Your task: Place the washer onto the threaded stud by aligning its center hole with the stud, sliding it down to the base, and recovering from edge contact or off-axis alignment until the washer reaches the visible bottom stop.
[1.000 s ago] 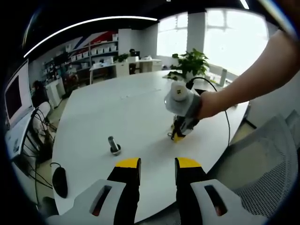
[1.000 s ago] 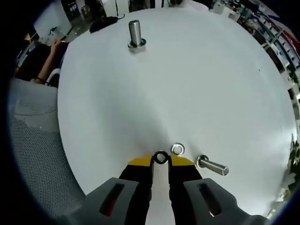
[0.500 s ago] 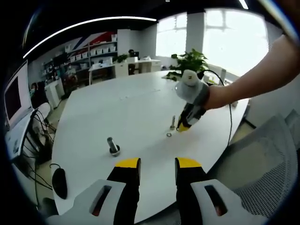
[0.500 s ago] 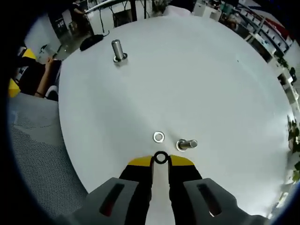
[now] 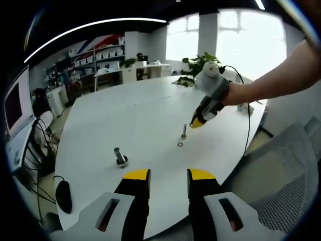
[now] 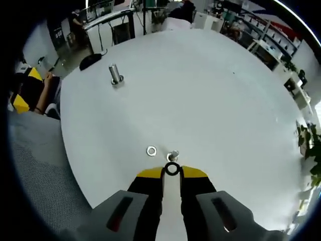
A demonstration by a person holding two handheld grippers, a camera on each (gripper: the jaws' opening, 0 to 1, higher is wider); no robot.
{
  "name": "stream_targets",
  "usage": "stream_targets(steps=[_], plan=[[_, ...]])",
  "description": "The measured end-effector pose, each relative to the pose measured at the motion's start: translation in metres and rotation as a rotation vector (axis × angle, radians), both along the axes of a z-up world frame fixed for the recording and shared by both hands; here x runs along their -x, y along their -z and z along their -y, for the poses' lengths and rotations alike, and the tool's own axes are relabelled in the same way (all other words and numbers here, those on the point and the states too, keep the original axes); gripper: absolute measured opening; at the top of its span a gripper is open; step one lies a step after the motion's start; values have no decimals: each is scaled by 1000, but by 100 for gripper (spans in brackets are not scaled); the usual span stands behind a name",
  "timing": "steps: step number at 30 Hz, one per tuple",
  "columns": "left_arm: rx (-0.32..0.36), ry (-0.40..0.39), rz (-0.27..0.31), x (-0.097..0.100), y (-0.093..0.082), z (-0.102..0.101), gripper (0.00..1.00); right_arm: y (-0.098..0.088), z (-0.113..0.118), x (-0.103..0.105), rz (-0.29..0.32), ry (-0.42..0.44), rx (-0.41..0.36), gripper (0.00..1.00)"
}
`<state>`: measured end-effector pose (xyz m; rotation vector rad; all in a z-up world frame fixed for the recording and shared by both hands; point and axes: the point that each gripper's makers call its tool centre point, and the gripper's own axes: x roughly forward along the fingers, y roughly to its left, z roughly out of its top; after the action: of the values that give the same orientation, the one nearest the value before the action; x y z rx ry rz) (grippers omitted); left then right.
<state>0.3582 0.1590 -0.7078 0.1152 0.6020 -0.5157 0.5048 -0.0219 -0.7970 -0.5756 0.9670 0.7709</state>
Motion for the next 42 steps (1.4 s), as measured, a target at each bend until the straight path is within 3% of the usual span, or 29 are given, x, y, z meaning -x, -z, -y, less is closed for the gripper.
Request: stream_targets(steps=[5, 23, 42], plan=[[1, -4, 2, 0, 0, -1, 27, -2, -6, -7, 17, -14, 2, 14], [-2, 5, -5, 1, 1, 0, 27, 13, -10, -14, -29, -32, 42, 14], [2, 1, -12, 0, 3, 1, 27, 45, -13, -17, -80, -38, 80, 14]])
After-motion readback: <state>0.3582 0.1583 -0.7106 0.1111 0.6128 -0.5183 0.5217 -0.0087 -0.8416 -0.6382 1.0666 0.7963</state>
